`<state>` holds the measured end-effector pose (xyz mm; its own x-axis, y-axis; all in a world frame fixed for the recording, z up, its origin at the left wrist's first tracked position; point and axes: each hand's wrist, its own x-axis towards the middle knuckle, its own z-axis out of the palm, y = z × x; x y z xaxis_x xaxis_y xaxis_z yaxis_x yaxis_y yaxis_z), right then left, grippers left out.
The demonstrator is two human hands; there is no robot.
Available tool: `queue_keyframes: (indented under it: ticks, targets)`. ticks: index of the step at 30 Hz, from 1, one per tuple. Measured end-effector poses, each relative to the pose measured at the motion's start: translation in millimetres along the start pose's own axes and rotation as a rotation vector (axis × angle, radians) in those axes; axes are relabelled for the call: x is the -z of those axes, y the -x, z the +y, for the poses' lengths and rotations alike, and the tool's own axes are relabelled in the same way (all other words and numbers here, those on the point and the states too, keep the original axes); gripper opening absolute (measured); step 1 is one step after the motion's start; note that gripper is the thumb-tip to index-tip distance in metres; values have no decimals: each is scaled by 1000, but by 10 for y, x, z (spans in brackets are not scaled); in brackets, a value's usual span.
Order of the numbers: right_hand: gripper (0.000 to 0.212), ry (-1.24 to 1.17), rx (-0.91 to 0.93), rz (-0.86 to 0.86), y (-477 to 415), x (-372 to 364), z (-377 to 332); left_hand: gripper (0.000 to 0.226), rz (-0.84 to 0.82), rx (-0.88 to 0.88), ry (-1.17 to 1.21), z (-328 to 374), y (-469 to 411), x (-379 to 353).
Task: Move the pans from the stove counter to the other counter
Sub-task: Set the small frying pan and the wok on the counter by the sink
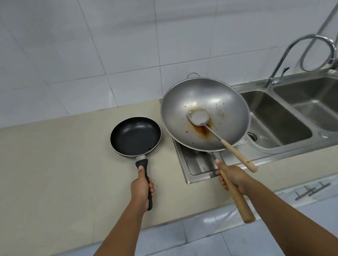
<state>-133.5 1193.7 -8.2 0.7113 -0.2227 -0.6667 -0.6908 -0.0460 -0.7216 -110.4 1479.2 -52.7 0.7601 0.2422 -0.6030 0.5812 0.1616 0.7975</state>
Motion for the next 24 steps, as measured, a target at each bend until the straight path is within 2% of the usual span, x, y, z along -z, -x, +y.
queue_keyframes:
  ticks: [7,12,19,24]
  targets:
    - [42,-7,4,59,-10,-65,-16,58,-6,4,10,-33,-35,-52]
    - [43,64,38,181,-58,-168,17,57,12,-18,-44,-49,-6,-59]
    - [43,521,223,316,-12,-246,29,44,83,-176,-223,-195,143,-5]
    - [37,619,272,256,60,-194,54,47,181,-282,-377,-523,518,21]
